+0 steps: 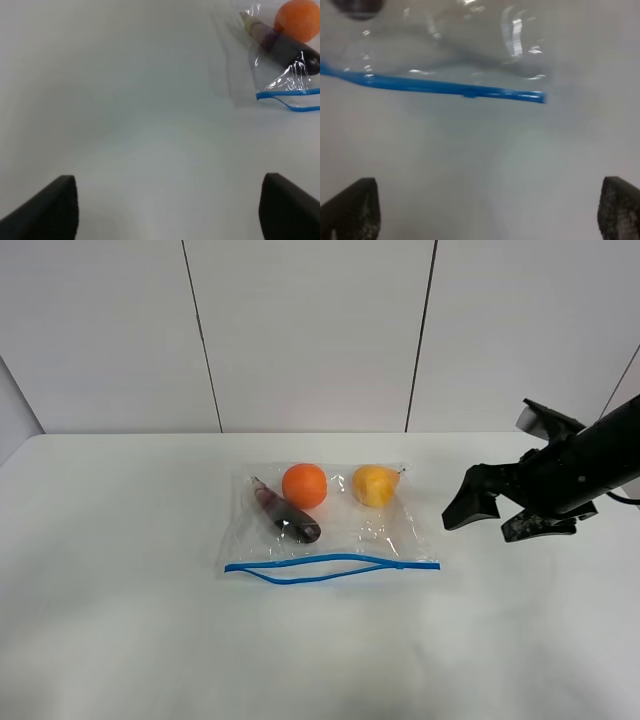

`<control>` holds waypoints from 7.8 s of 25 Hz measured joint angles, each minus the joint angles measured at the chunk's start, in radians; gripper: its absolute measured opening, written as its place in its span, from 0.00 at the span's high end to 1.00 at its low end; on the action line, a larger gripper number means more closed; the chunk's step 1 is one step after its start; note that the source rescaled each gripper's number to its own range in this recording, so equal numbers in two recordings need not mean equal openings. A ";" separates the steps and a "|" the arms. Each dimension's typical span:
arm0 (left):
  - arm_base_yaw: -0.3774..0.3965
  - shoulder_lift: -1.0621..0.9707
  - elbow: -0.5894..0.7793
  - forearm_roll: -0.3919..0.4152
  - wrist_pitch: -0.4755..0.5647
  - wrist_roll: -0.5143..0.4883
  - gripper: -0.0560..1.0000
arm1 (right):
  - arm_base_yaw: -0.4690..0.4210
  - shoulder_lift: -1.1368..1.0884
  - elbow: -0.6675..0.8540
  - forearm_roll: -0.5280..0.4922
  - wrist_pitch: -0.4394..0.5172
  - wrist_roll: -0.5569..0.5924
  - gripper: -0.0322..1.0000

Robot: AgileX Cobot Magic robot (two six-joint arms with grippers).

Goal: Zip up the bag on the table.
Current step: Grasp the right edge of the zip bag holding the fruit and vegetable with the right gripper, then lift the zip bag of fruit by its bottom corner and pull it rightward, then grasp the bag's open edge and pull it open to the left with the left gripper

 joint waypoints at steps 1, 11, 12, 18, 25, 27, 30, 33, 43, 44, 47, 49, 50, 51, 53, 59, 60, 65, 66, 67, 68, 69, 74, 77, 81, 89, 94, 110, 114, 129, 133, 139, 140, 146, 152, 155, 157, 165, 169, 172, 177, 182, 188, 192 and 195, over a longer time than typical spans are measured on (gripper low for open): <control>0.000 0.000 0.000 0.000 0.000 0.000 0.00 | -0.014 0.022 0.000 0.032 0.007 -0.043 0.05; 0.000 0.000 0.000 0.000 0.000 0.000 0.00 | -0.212 0.111 -0.002 0.268 0.085 -0.305 0.06; 0.000 0.000 0.000 0.000 0.000 0.000 0.00 | -0.223 0.139 -0.003 0.287 0.099 -0.321 0.06; 0.000 0.000 0.000 0.000 0.000 0.000 0.00 | -0.234 0.300 -0.003 0.369 0.150 -0.414 0.06; 0.000 0.000 0.000 0.000 0.000 0.000 0.00 | -0.234 0.430 -0.004 0.463 0.136 -0.517 0.06; 0.000 0.000 0.000 0.000 0.000 0.000 0.00 | -0.234 0.468 -0.005 0.495 0.136 -0.553 0.06; 0.000 0.000 0.000 0.000 0.000 0.000 0.00 | -0.234 0.514 -0.018 0.529 0.140 -0.599 0.06; 0.000 0.000 0.000 0.000 0.000 0.000 0.00 | -0.225 0.566 -0.055 0.543 0.180 -0.613 0.06; 0.000 0.000 0.000 0.000 0.000 0.000 0.00 | -0.114 0.607 -0.132 0.503 0.172 -0.616 0.06; 0.000 0.000 0.000 0.000 0.000 0.000 0.00 | -0.108 0.614 -0.132 0.498 0.171 -0.616 0.06; 0.000 0.000 0.000 0.000 0.000 0.000 0.00 | -0.106 0.630 -0.135 0.512 0.188 -0.616 0.06; 0.000 0.000 0.000 -0.001 0.000 0.000 0.00 | -0.106 0.642 -0.136 0.529 0.200 -0.616 0.06; 0.000 0.000 0.000 -0.001 0.000 0.000 0.00 | -0.106 0.646 -0.137 0.534 0.203 -0.617 0.06; 0.000 0.000 0.000 -0.001 0.000 0.000 0.00 | -0.106 0.651 -0.137 0.539 0.210 -0.619 0.06; 0.000 0.000 0.000 -0.001 0.000 0.000 0.00 | -0.106 0.655 -0.137 0.545 0.215 -0.620 0.06; 0.000 0.000 0.000 -0.001 0.000 0.000 0.00 | -0.106 0.665 -0.137 0.530 0.204 -0.628 0.27; 0.000 0.000 0.000 -0.001 0.000 0.000 0.00 | -0.105 0.665 -0.137 0.526 0.198 -0.628 0.32; 0.000 0.000 0.000 -0.001 0.000 0.000 0.00 | -0.104 0.665 -0.137 0.513 0.192 -0.630 0.54; 0.000 0.000 0.000 -0.001 0.000 0.000 0.00 | -0.104 0.665 -0.137 0.513 0.192 -0.630 0.57; 0.000 0.000 0.000 -0.001 0.000 0.000 0.00 | -0.104 0.665 -0.137 0.513 0.192 -0.630 0.60; 0.000 0.000 0.000 -0.001 0.000 0.000 0.00 | -0.104 0.665 -0.137 0.512 0.192 -0.630 0.62; 0.000 0.000 0.000 -0.001 0.000 0.000 0.00 | -0.104 0.665 -0.137 0.511 0.192 -0.630 0.64; 0.000 0.000 0.000 -0.001 0.000 0.000 0.00 | -0.104 0.665 -0.137 0.508 0.196 -0.640 0.78; 0.000 0.000 0.000 -0.001 0.000 0.000 0.00 | -0.104 0.665 -0.137 0.508 0.205 -0.643 0.91; 0.000 0.000 0.000 -0.001 0.000 0.000 0.00 | -0.104 0.665 -0.137 0.496 0.213 -0.646 0.97; 0.000 0.000 0.000 -0.001 0.000 0.000 0.00 | -0.104 0.665 -0.141 0.497 0.290 -0.646 0.97; 0.000 0.000 0.000 -0.001 0.000 0.000 0.00 | -0.104 0.614 -0.206 0.494 0.339 -0.619 0.97; 0.000 0.000 0.000 -0.001 0.000 0.000 0.00 | -0.104 0.433 -0.290 0.509 0.356 -0.427 0.97; 0.000 0.000 0.000 -0.001 0.000 0.000 0.00 | -0.104 0.403 -0.290 0.520 0.356 -0.420 0.97; 0.000 0.068 -0.045 -0.001 -0.051 0.019 0.00 | -0.104 0.385 -0.290 0.529 0.358 -0.417 0.97; 0.000 0.290 -0.129 -0.072 -0.172 0.132 0.00 | -0.104 0.385 -0.290 0.528 0.358 -0.413 0.97; 0.000 0.722 -0.278 -0.459 -0.352 0.554 0.00 | -0.104 0.385 -0.290 0.527 0.358 -0.406 0.97; 0.000 0.803 -0.294 -0.552 -0.363 0.653 0.00 | -0.104 0.385 -0.290 0.527 0.358 -0.406 0.97; -0.088 1.207 -0.393 -1.008 -0.394 1.097 0.00 | -0.104 0.385 -0.290 0.508 0.359 -0.406 0.97; -0.321 1.474 -0.541 -1.092 -0.507 1.281 0.00 | -0.104 0.385 -0.290 0.505 0.360 -0.400 0.97; -0.460 1.561 -0.608 -1.057 -0.603 1.391 0.00 | -0.104 0.385 -0.290 0.505 0.353 -0.398 0.97; -0.531 1.600 -0.633 -1.021 -0.679 1.487 0.00 | -0.104 0.385 -0.290 0.505 0.352 -0.397 0.97; -0.700 1.745 -0.639 -1.018 -0.873 1.990 0.00 | -0.104 0.385 -0.290 0.458 0.352 -0.377 0.97; -0.759 1.797 -0.639 -1.074 -1.073 2.089 0.00 | -0.104 0.385 -0.290 0.444 0.352 -0.359 0.97; -0.789 1.816 -0.639 -1.085 -1.134 2.103 0.00 | -0.104 0.385 -0.290 0.444 0.337 -0.347 0.97; -0.832 1.870 -0.639 -1.090 -1.180 2.104 0.00 | -0.104 0.385 -0.290 0.444 0.326 -0.338 0.97; -0.842 1.903 -0.639 -1.090 -1.240 2.104 0.00 | -0.104 0.385 -0.290 0.444 0.326 -0.334 0.97; -0.842 1.944 -0.674 -1.090 -1.254 2.091 0.03 | -0.104 0.384 -0.290 0.444 0.324 -0.331 0.97; -0.842 1.958 -0.701 -1.089 -1.283 2.088 0.13 | -0.104 0.384 -0.290 0.444 0.323 -0.331 0.97; -0.842 1.964 -0.714 -1.089 -1.280 2.088 0.17 | -0.104 0.384 -0.290 0.444 0.323 -0.331 0.97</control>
